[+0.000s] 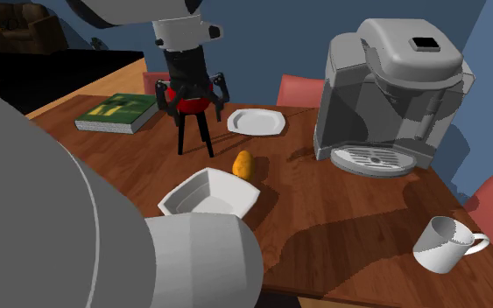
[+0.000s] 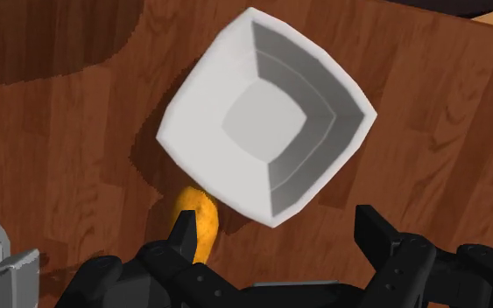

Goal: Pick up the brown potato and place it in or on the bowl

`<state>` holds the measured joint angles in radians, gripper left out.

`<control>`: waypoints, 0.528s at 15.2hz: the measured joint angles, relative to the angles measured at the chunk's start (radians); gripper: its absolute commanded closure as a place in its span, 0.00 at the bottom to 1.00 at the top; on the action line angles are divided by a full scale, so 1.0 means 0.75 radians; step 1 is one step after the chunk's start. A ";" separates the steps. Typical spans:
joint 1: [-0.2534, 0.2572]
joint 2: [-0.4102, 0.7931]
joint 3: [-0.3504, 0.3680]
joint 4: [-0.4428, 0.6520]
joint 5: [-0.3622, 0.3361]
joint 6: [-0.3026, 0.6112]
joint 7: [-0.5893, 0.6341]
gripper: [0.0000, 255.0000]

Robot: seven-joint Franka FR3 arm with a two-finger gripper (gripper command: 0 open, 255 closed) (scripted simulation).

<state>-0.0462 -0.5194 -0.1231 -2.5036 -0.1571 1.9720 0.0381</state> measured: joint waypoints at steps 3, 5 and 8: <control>-0.014 0.151 -0.045 0.020 -0.014 0.141 -0.035 0.00; -0.022 0.251 -0.072 0.040 -0.017 0.228 -0.059 0.00; -0.031 0.401 -0.109 0.086 -0.009 0.341 -0.100 0.00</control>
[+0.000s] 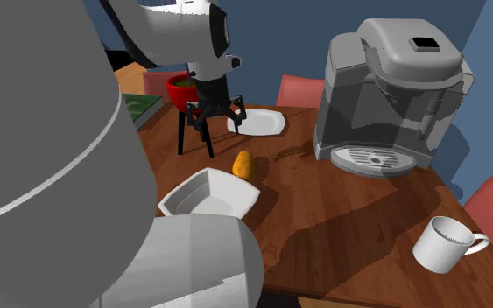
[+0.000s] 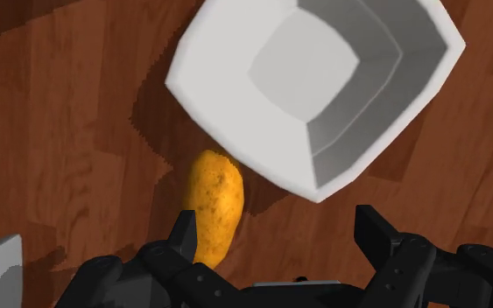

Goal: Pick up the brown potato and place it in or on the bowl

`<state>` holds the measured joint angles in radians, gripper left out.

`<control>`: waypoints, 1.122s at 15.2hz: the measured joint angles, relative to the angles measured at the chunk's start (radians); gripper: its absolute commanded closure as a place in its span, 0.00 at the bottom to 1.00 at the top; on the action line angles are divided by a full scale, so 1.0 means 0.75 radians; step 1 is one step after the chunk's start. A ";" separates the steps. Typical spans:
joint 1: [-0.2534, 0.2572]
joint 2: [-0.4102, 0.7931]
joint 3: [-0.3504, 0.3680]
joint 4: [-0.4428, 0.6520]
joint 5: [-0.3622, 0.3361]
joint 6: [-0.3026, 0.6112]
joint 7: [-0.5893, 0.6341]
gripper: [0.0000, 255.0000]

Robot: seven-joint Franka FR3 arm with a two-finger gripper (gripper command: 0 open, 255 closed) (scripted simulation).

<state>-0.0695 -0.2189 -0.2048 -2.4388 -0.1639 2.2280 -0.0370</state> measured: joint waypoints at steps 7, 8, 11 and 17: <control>-0.026 0.364 -0.055 0.159 0.077 0.222 -0.113 0.00; -0.031 0.415 -0.057 0.181 0.092 0.252 -0.127 0.00; -0.062 0.575 -0.061 0.286 0.149 0.313 -0.193 0.00; -0.099 0.736 -0.049 0.371 0.202 0.392 -0.247 0.00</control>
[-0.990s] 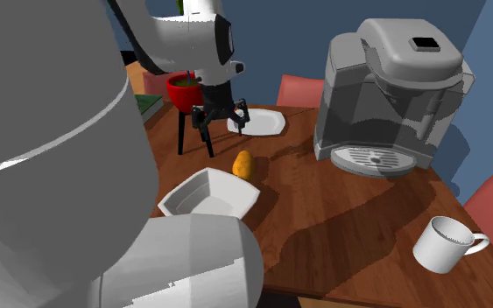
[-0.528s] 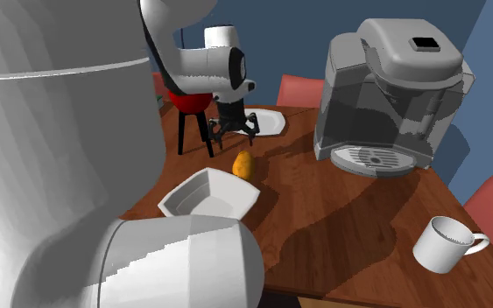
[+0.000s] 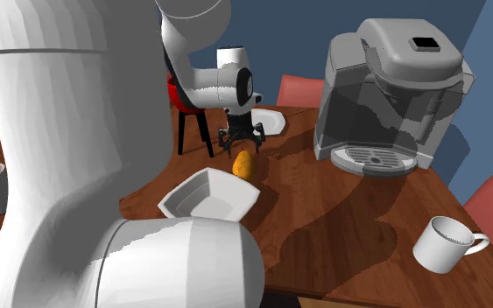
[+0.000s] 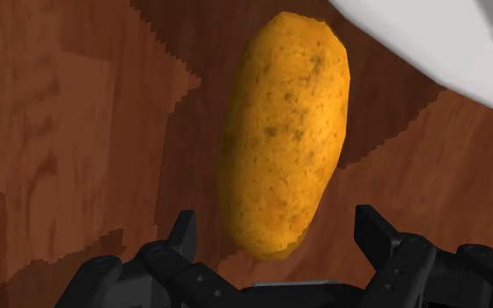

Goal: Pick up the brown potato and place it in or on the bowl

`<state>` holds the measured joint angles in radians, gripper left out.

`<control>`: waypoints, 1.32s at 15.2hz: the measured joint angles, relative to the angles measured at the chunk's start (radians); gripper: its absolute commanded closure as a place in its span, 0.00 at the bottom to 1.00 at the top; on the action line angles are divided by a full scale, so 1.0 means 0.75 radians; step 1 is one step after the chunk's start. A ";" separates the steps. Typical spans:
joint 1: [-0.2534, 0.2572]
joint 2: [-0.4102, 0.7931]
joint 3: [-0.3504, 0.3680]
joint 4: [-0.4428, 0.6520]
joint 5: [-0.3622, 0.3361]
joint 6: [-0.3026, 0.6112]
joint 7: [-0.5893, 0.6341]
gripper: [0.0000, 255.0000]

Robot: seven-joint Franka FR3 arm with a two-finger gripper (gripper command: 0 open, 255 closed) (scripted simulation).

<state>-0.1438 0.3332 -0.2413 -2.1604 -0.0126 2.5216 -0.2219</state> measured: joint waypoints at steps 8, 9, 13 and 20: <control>-0.015 0.071 0.011 0.003 0.021 0.067 -0.015 0.00; -0.014 0.071 0.011 0.003 0.021 0.068 -0.015 0.00; -0.014 0.071 0.011 0.004 0.021 0.069 -0.015 1.00; -0.015 0.070 0.011 0.003 0.021 0.068 -0.016 1.00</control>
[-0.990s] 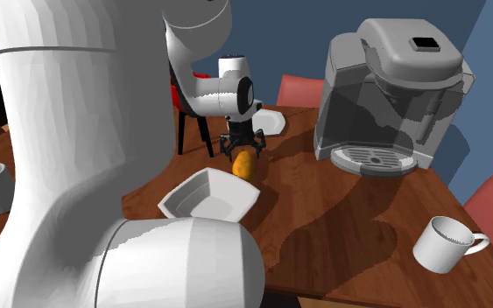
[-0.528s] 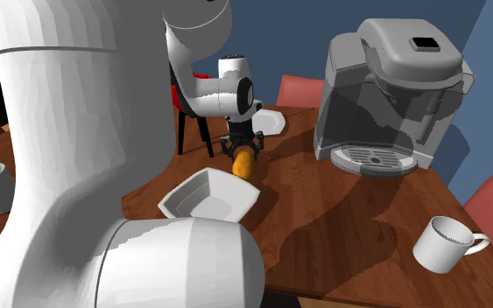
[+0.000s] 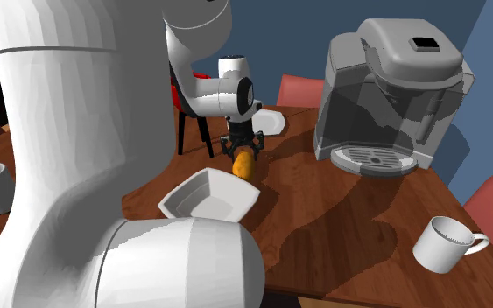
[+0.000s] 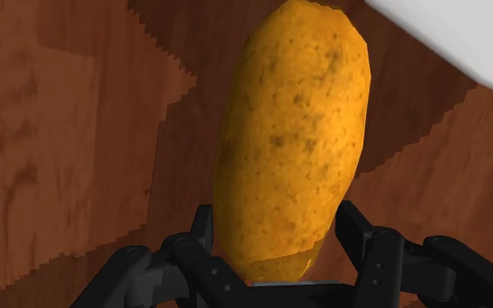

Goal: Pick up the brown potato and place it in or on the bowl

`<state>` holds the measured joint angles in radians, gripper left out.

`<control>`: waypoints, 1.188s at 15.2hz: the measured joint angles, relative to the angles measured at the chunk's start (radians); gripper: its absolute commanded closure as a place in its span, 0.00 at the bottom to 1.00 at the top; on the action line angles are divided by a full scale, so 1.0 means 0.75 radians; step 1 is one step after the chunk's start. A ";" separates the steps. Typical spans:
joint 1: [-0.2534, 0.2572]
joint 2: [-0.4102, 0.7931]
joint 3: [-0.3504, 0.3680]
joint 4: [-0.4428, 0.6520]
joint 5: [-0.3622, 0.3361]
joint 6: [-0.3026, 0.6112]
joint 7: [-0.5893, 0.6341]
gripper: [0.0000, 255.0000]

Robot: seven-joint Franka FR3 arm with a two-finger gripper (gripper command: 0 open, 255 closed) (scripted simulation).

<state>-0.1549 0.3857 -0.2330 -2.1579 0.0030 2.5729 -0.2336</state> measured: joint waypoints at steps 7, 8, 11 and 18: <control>0.011 -0.072 -0.012 -0.001 -0.020 -0.072 0.010 1.00; 0.012 -0.086 -0.015 0.004 -0.024 -0.090 0.010 1.00; 0.016 -0.125 -0.021 0.011 -0.034 -0.135 0.013 1.00; 0.027 -0.214 -0.031 0.033 -0.059 -0.244 0.025 1.00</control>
<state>-0.1344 0.2254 -0.2559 -2.1329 -0.0416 2.3896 -0.2146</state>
